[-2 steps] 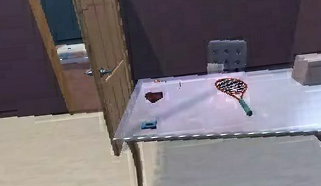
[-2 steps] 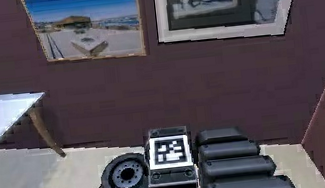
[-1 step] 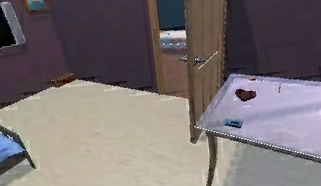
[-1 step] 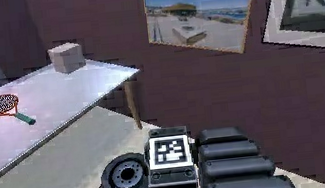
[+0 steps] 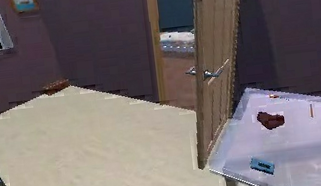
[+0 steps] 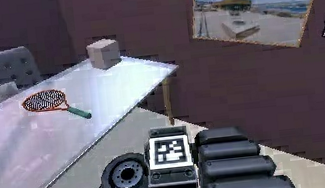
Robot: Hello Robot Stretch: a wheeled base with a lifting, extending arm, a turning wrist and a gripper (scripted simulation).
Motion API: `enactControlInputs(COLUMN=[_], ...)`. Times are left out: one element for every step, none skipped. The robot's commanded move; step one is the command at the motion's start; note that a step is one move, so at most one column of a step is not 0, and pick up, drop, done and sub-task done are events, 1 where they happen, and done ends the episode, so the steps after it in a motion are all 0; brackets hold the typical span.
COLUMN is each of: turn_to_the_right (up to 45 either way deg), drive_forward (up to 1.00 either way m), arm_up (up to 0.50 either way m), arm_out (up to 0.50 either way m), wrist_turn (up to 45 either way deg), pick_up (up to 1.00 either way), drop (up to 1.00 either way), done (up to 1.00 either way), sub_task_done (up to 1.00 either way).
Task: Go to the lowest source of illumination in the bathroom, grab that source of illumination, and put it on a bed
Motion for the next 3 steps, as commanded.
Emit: enactControlInputs(turn_to_the_right=[-27.0,0.0,0.0], drive_forward=[0.0,1.0,0.55], arm_up=[0.0,0.0,0.0], arm_out=[0.0,0.0,0.0], wrist_turn=[0.0,0.0,0.0], pick_up=[0.0,0.0,0.0], drop=[0.0,0.0,0.0], done=[0.0,0.0,0.0], sub_task_done=[0.0,0.0,0.0])
